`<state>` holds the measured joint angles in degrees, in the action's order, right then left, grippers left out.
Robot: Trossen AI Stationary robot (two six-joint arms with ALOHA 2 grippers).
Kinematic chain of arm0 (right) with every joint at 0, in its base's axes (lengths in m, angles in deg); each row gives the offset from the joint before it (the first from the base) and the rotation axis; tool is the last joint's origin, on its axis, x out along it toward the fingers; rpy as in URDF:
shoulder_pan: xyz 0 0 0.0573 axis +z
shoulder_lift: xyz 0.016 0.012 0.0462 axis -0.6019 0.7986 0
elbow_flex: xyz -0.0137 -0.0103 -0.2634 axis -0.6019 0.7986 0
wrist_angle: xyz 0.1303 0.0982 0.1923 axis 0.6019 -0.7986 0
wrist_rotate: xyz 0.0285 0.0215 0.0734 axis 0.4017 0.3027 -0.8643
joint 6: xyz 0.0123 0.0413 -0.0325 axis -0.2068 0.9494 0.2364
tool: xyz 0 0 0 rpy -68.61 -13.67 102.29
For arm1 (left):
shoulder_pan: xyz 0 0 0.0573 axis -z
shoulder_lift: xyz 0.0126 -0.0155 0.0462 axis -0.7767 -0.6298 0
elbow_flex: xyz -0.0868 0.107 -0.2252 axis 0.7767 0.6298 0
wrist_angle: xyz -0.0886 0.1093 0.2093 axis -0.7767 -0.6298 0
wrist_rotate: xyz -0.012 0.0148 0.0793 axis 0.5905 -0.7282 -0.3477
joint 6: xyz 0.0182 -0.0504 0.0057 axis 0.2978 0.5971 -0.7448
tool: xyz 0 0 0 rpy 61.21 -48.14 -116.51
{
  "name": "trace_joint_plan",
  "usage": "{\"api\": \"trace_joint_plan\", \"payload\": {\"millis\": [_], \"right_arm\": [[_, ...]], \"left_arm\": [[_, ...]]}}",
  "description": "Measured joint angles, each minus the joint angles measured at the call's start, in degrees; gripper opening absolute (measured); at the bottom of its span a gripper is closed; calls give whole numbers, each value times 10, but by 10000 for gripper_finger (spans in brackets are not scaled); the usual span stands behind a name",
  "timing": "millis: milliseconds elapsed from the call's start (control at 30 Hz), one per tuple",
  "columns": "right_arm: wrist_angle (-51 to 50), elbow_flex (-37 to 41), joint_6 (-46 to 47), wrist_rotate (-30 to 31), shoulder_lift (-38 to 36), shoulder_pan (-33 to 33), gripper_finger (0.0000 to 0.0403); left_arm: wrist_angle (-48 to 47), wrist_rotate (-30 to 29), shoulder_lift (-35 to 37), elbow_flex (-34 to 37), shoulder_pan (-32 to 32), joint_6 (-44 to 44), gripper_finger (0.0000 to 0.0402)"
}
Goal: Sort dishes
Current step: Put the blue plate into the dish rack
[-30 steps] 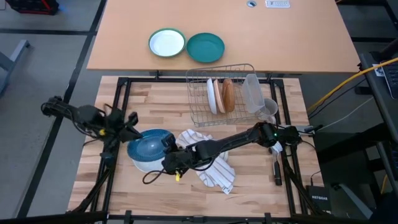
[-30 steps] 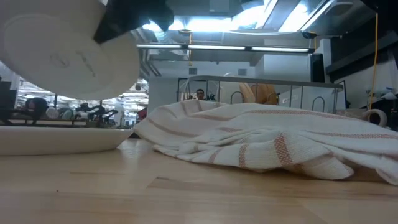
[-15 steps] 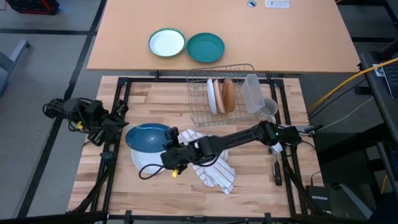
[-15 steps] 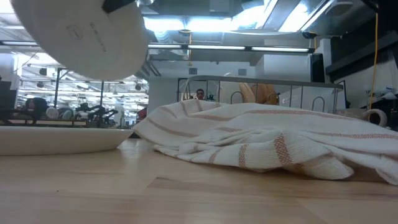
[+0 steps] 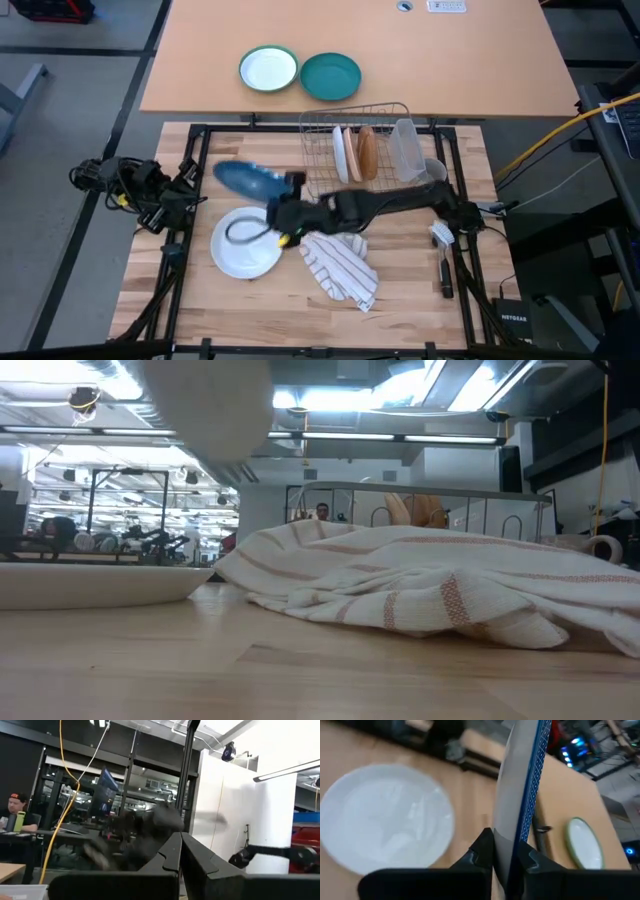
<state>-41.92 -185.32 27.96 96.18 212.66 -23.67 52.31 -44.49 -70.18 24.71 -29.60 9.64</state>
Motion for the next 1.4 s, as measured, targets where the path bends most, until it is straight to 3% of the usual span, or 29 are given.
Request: {"api": "trace_joint_plan", "payload": {"millis": [200, 433, 567, 700, 767, 967, 1133, 1400], "right_arm": [[-11, -1, 23, 9, -69, -25, 20], [-90, -1, 136, 4, -133, -79, 20], [-154, 0, 233, -57, -139, -122, 20], [-197, 2, 334, -194, -138, -176, 20], [-201, 11, 364, -228, -138, -197, 20], [-209, 15, 373, -246, -137, -254, 19], [-272, 15, 406, -277, -137, -291, 19], [-308, 15, 435, -307, -137, -302, 18]], "left_arm": [[-37, 0, 0, 0, 0, 0, 0], [-88, 0, -1, 0, 0, 0, 0], [-118, -11, -3, 11, 0, 0, 0], [-133, -40, -11, 36, 0, 0, 0], [-134, -49, -18, 52, 0, 3, 0], [-129, -71, -39, 100, 0, 28, 0], [-128, -101, -51, 124, 0, 44, 0], [-126, -108, -53, 133, 0, 44, 0]]}}
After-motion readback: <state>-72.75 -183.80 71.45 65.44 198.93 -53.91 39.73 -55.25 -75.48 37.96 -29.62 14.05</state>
